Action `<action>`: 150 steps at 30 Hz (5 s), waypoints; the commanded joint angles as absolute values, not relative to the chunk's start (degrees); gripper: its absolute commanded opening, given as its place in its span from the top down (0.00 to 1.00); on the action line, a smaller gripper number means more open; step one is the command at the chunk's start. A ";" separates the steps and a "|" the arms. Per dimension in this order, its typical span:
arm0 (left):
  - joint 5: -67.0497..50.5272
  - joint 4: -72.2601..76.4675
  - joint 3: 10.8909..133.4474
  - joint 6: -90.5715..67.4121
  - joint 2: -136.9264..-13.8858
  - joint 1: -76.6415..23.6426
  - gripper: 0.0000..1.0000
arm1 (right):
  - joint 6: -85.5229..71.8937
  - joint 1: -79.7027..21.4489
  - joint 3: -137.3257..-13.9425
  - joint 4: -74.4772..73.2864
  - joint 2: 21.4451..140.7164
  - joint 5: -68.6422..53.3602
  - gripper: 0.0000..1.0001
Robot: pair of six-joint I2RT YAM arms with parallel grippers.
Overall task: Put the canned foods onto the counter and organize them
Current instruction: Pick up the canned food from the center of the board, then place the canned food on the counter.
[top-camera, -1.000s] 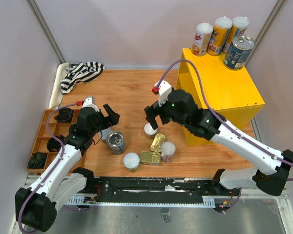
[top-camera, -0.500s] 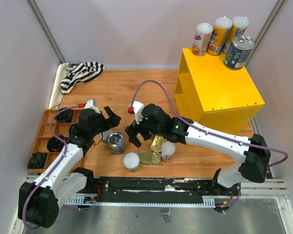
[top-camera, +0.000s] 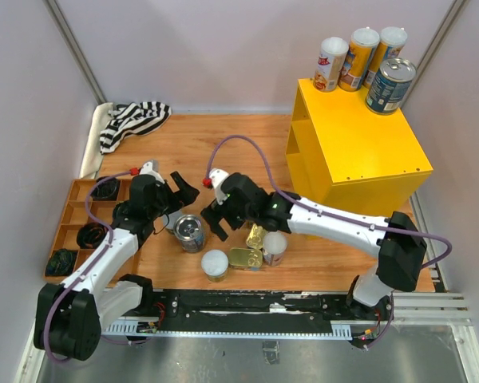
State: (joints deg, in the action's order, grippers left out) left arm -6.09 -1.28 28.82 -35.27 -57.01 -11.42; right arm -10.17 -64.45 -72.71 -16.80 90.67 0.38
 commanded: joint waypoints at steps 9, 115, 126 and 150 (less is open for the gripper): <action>-6.67 1.33 29.91 -34.11 -58.67 -11.07 0.00 | -16.59 -50.69 -71.78 -23.83 98.08 6.11 0.10; -12.65 8.52 32.68 -30.88 -68.21 -15.53 0.00 | -12.05 -12.39 -98.06 -50.19 69.48 7.67 0.18; -12.38 9.46 33.42 -31.99 -70.50 -16.34 0.00 | -11.93 -12.46 -94.85 -45.40 69.51 10.83 0.50; -12.06 9.01 35.03 -30.85 -73.43 -16.35 0.00 | -11.09 -10.54 -100.52 -39.64 79.23 12.45 0.51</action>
